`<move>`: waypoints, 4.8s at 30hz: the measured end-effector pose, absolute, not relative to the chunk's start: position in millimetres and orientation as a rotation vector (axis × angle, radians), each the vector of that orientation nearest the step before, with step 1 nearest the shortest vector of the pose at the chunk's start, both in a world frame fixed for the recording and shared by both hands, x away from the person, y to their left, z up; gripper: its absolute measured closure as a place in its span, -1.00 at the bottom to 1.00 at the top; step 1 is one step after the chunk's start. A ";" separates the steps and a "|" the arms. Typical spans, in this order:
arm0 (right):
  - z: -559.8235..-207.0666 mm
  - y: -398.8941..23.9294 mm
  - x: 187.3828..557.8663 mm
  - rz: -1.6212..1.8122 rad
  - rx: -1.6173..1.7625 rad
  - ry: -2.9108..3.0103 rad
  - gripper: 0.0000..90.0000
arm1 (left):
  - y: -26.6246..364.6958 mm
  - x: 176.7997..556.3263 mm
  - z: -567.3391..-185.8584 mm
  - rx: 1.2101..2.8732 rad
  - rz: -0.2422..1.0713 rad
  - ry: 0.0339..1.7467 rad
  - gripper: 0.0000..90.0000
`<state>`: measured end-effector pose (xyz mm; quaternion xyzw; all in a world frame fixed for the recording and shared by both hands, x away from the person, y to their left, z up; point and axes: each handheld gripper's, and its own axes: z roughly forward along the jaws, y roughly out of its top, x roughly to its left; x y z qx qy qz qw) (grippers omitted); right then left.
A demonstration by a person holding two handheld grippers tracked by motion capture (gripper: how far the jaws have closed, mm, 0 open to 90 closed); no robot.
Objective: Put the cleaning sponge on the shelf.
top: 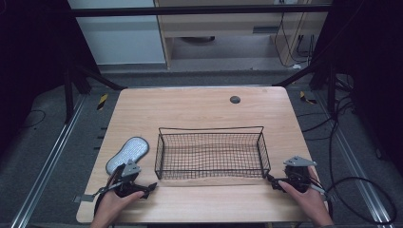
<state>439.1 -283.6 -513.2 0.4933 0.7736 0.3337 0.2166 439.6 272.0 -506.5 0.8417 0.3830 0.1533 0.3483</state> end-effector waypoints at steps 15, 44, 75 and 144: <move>-513.2 -283.5 439.1 0.924 1.368 2.143 -0.90 | 290.4 447.1 -456.9 2.127 0.508 1.055 -0.91; -513.6 -281.7 437.6 0.915 1.380 2.124 -0.91 | 302.5 551.8 -451.3 2.654 0.345 1.195 -0.92; -513.2 -281.2 437.1 0.922 1.386 2.131 -0.91 | 316.2 562.2 -479.0 2.568 0.235 1.285 -1.00; -513.3 -281.2 437.0 0.921 1.384 2.131 -0.91 | 150.2 496.4 -335.0 2.600 0.521 0.387 -0.89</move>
